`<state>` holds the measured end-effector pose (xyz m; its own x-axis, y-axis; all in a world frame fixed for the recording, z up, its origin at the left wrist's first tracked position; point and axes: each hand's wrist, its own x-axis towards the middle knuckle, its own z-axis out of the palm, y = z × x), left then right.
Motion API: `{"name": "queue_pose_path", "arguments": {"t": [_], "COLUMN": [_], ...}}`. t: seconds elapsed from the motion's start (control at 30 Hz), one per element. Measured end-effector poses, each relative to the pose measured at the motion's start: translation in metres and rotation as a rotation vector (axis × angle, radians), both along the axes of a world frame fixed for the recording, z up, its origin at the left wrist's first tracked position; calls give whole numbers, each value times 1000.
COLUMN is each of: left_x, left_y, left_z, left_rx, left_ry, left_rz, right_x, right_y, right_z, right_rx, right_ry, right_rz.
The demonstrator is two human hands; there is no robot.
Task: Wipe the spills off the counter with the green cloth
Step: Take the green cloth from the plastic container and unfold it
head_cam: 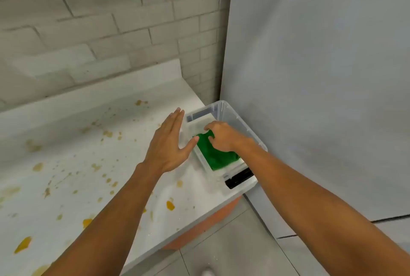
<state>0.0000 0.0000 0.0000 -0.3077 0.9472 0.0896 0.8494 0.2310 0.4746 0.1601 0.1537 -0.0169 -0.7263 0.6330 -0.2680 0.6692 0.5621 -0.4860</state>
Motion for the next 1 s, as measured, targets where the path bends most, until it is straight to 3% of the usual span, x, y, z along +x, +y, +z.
{"name": "queue_pose_path", "arguments": {"t": [0.17,0.3,0.5,1.0], "left_x": [-2,-2,-1,-3], "left_y": [6,7,8,6], "left_z": [-13,-16,-16,0], "left_rx": [-7,8,-22,-47], "left_ry": [-38,-48,-39,-96], "left_rz": [-17,-6,4,-9], "right_x": [-14,-20,-23,6], "right_y": [12,17,16,17], "right_z": [-18,-22,-28,25], "right_rx": [95,269,313,-42], "right_ry": [-159,-220,-245,-48], "right_rz": [97,170,192,113]}}
